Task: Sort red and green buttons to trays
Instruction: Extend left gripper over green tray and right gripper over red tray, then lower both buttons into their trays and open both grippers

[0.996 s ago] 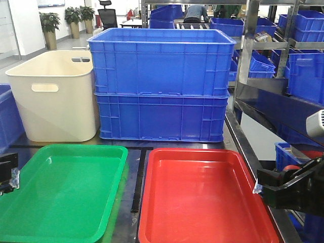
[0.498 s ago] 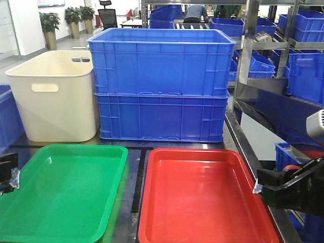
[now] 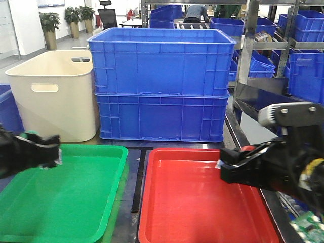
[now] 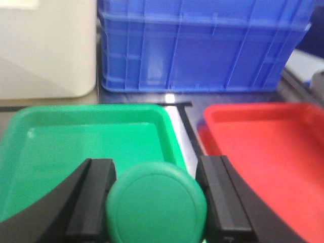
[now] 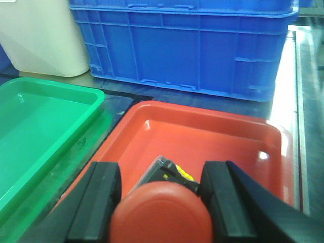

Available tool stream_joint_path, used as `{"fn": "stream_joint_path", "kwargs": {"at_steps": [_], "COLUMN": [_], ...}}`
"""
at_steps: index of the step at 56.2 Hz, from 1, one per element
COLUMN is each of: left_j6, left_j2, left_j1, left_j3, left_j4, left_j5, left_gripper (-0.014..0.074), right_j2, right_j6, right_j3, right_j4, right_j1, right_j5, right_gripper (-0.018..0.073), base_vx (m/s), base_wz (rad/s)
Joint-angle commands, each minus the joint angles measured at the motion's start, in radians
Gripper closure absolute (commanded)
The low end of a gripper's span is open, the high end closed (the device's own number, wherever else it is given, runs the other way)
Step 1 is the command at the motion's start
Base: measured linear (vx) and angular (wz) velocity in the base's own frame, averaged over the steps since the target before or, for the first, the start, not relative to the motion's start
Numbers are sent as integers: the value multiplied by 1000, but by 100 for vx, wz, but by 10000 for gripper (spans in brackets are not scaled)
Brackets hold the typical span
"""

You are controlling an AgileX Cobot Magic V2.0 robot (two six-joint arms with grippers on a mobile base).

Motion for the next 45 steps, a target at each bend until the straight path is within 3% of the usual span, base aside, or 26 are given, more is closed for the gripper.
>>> {"fn": "stream_joint_path", "kwargs": {"at_steps": [1, 11, 27, 36, 45], "left_j6": [-3, -2, -47, -50, -56], "left_j2": [67, 243, 394, 433, 439], "left_j1": [-2, -1, 31, 69, 69], "left_j3": [-30, -30, -30, -30, -30], "left_j4": [53, 178, 106, 106, 100], "left_j5": [-166, -296, -341, -404, -395], "left_gripper": [594, 593, 593, 593, 585], "right_j2": [47, 203, 307, 318, 330], "right_j6": [-2, -2, -2, -2, -2], "right_j3": [-34, -34, -34, -34, -34], "right_j4": [-14, -14, -18, -18, -17], "right_j1": [-1, -1, -1, -1, -1], "right_j5": [-168, -292, -350, -352, -306], "right_gripper": [568, 568, 568, 566, 556], "base_vx": [0, 0, 0, 0, 0], "base_wz": [0, 0, 0, 0, 0]}}
